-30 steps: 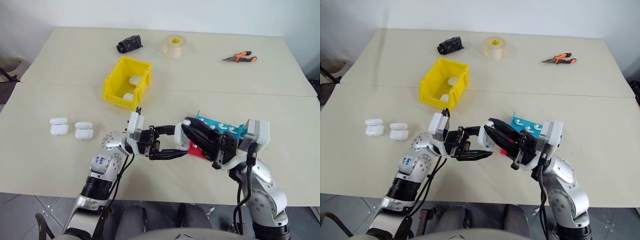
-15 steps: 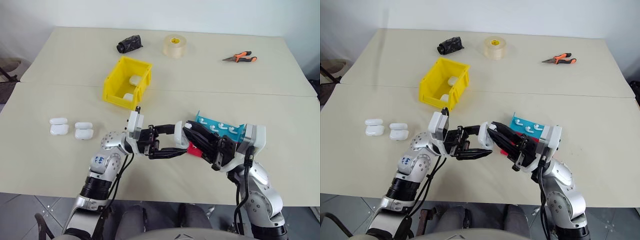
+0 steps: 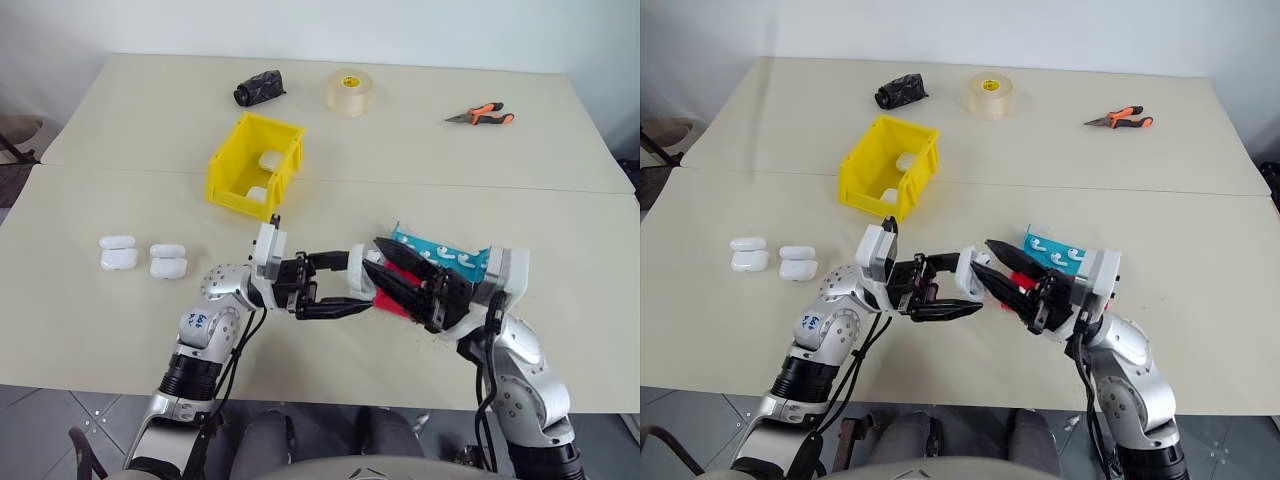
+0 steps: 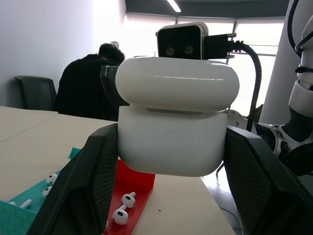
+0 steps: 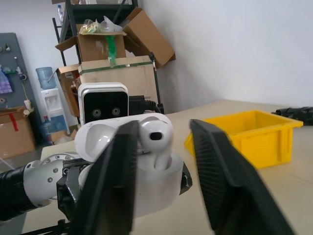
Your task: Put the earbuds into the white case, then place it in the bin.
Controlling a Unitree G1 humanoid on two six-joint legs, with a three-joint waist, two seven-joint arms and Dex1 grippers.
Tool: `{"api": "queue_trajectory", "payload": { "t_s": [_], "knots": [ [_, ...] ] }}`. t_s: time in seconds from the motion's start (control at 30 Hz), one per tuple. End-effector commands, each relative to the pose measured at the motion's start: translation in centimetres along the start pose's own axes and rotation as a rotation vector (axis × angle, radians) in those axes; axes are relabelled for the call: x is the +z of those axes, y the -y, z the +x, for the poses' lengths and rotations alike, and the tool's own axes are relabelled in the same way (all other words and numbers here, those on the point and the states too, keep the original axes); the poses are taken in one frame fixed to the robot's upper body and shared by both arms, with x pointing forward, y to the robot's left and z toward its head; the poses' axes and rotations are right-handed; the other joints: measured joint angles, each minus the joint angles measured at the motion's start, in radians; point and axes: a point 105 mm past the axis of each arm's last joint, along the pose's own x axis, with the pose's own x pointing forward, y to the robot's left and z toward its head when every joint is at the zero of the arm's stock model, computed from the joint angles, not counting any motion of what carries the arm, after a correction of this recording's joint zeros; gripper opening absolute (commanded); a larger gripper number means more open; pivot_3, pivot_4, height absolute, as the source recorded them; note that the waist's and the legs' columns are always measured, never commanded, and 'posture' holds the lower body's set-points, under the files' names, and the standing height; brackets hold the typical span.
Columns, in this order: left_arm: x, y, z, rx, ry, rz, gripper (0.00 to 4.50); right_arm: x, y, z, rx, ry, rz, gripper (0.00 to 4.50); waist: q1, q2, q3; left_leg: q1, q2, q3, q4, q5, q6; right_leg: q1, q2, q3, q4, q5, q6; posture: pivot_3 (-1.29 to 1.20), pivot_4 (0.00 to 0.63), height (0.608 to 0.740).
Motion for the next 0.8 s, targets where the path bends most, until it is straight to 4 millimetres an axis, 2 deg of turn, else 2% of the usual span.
{"api": "queue_trajectory", "payload": {
  "t_s": [0.03,0.17,0.33,0.5,0.63,0.8],
  "knots": [
    [2.4,0.4,1.4,-0.051,0.080,0.090,2.81,-0.9,-0.2,-0.2,0.021,-0.052,0.025,3.12,0.000,0.000,0.000,0.000,0.000,0.000,0.000,0.000,0.000,0.000,0.000,0.000,0.000,0.000,0.000,0.00,0.150,0.740],
    [2.3,0.3,1.4,-0.045,0.082,0.093,2.81,-0.2,0.4,-0.4,0.022,-0.048,0.003,4.47,0.001,0.000,0.000,0.000,0.000,0.000,0.000,0.000,0.000,0.000,0.000,0.000,0.000,0.000,0.000,0.00,0.150,0.740],
    [1.6,0.2,0.3,0.009,0.048,0.093,2.81,1.3,1.2,-2.1,0.015,-0.090,-0.058,4.49,0.003,0.000,0.000,0.000,0.000,0.000,0.000,0.000,0.000,0.000,0.000,0.000,0.000,0.000,0.000,0.00,0.150,0.740],
    [0.7,0.2,-1.4,0.076,-0.008,0.106,2.81,2.4,3.0,-6.8,-0.040,-0.268,-0.189,4.49,0.003,0.000,0.000,0.000,0.000,0.000,0.000,0.000,0.000,0.000,0.000,0.000,-0.001,0.000,0.000,0.00,0.150,0.740],
    [0.2,0.8,-1.4,0.074,-0.024,0.130,2.81,3.2,5.4,-12.1,-0.109,-0.449,-0.295,4.49,0.005,0.000,0.000,0.000,0.000,0.001,0.000,0.000,0.000,0.001,0.000,0.001,-0.001,0.000,0.000,0.00,0.150,0.740],
    [-0.2,1.0,-1.0,0.069,-0.018,0.152,2.81,3.7,7.5,-16.6,-0.165,-0.598,-0.329,4.49,0.003,0.000,0.000,0.001,0.000,0.002,0.000,0.000,0.000,0.001,0.000,0.001,-0.001,0.000,0.000,0.00,0.150,0.740]
  ]
}}
